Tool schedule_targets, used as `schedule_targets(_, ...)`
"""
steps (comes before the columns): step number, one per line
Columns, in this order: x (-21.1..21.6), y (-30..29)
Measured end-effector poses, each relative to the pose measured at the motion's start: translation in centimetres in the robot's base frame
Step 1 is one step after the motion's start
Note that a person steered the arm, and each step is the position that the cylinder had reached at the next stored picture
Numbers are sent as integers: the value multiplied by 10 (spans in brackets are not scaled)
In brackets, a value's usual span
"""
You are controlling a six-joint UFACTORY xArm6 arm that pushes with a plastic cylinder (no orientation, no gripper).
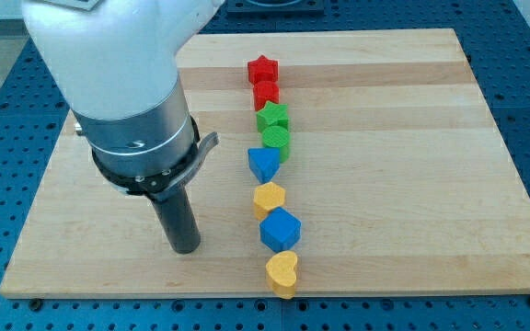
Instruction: Move your arm left to the yellow heart
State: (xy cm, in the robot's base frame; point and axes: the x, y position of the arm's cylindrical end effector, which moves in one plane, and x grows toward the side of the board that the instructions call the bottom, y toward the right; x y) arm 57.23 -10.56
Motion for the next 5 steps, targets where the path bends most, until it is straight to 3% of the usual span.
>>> schedule_targets(5,46,44)
